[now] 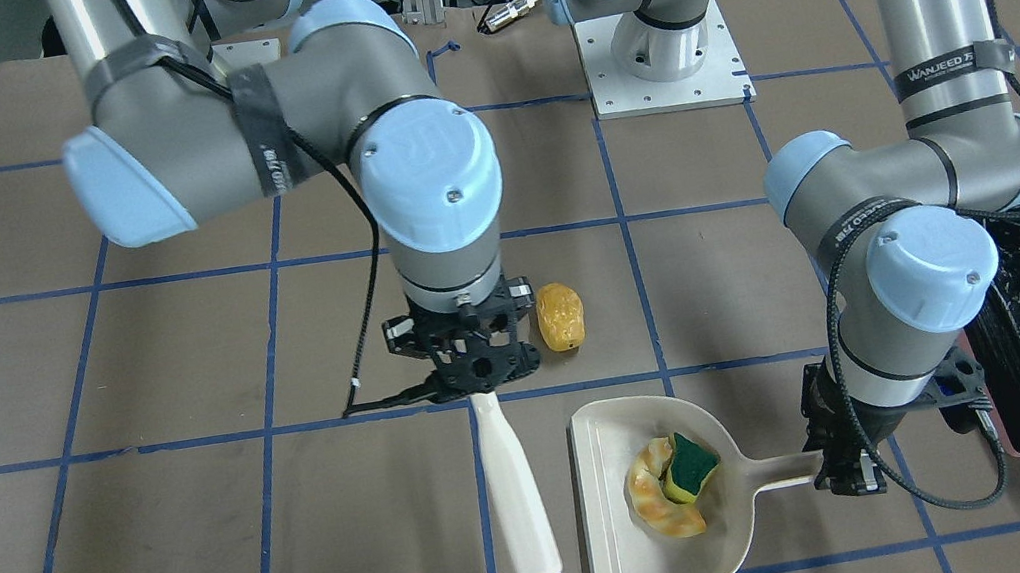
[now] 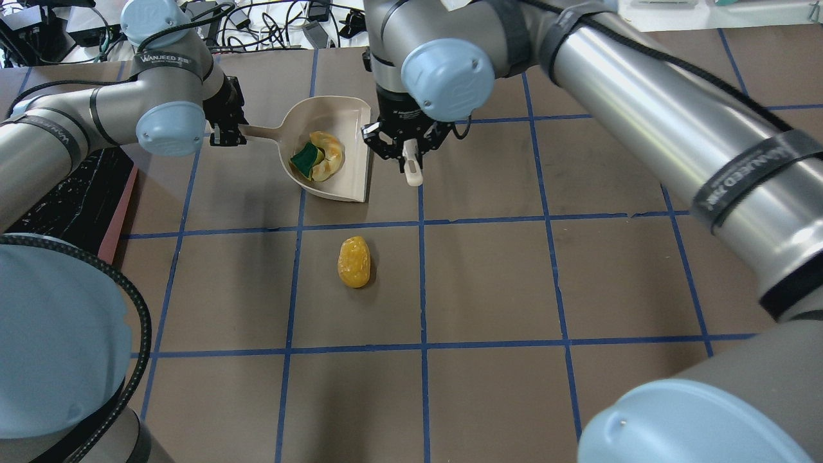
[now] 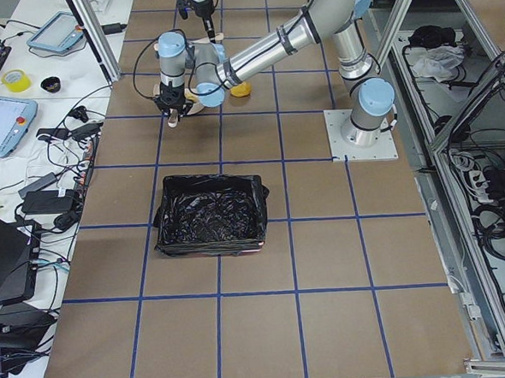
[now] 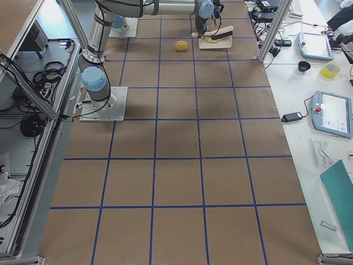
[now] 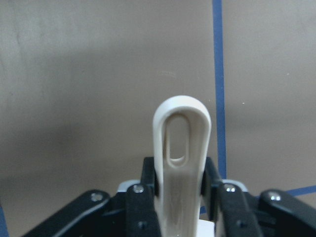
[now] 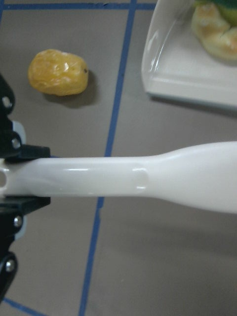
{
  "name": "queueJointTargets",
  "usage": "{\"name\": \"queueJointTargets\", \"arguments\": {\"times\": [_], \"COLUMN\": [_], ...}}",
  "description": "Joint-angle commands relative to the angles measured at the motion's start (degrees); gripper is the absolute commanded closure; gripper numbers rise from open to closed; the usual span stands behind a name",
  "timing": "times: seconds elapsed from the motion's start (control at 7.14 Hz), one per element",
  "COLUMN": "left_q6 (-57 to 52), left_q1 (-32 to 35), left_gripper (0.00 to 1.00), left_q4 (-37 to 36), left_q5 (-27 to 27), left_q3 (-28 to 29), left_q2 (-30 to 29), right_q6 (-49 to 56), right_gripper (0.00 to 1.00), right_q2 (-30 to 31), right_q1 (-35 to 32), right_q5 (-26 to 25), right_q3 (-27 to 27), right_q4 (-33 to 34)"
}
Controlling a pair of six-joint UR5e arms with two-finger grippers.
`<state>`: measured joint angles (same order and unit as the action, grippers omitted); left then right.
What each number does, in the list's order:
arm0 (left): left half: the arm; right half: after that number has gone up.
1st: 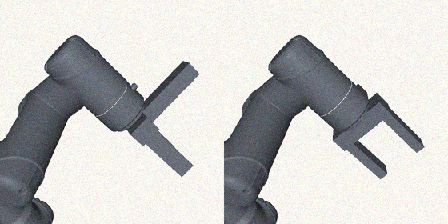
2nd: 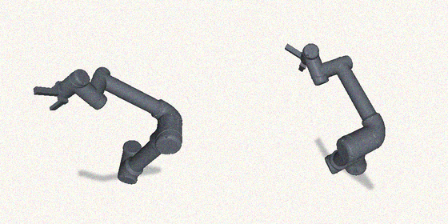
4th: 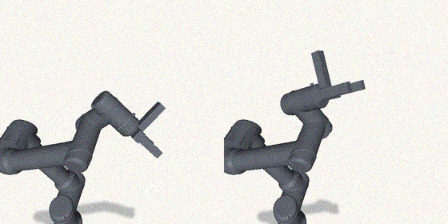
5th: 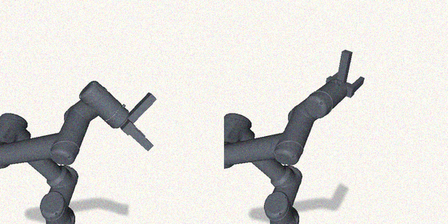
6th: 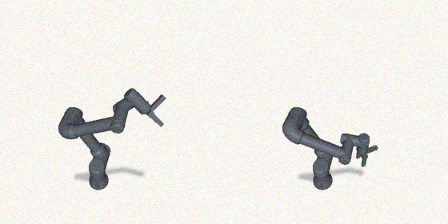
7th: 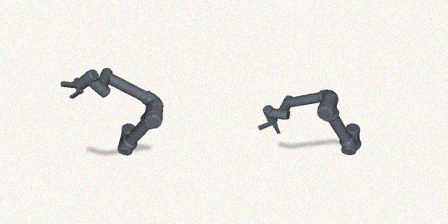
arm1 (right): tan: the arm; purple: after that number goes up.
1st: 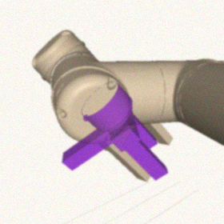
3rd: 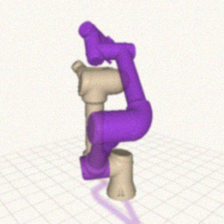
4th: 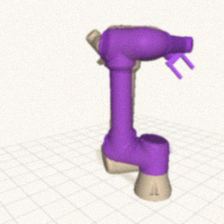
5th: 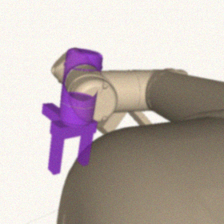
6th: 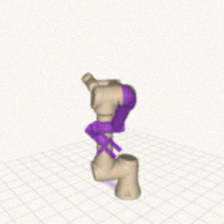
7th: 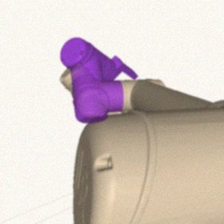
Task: Sweep and dump trash into bin
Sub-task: 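Move the brush behind the yellow potato-shaped object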
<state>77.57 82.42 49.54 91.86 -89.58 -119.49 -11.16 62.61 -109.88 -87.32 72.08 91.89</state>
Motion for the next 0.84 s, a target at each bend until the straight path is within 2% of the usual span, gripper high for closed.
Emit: {"name": "queueJointTargets", "arguments": {"times": [0.0, 0.14, 0.42, 0.56, 0.7], "left_q6": [-7.6, -11.3, -14.1, -14.4, -14.5], "left_q1": [-3.6, -5.8, -7.8, -8.0, -8.1], "left_gripper": [1.00, 1.00, 1.00, 1.00, 1.00], "left_q4": [0.2, 0.1, 1.2, 1.3, 1.5], "left_q5": [-1.6, -1.9, -2.1, -1.8, -1.3], "left_q3": [-2.0, -4.4, -9.8, -13.2, -16.6], "left_q2": [1.3, 2.5, 7.0, 9.3, 11.9], "right_q6": [-12.9, -25.7, -43.2, -55.5, -63.5], "right_gripper": [1.00, 1.00, 1.00, 1.00, 1.00], "right_q2": [2.4, 3.5, 6.7, 6.7, 6.6], "right_q1": [2.3, 0.7, -7.3, -12.1, -16.7], "right_q5": [-0.3, 0.8, 3.4, 7.2, 8.6], "right_q3": [4.0, 8.6, 18.7, 21.8, 23.4], "right_q4": [-7.8, -7.4, -3.1, 1.5, 4.0]}}
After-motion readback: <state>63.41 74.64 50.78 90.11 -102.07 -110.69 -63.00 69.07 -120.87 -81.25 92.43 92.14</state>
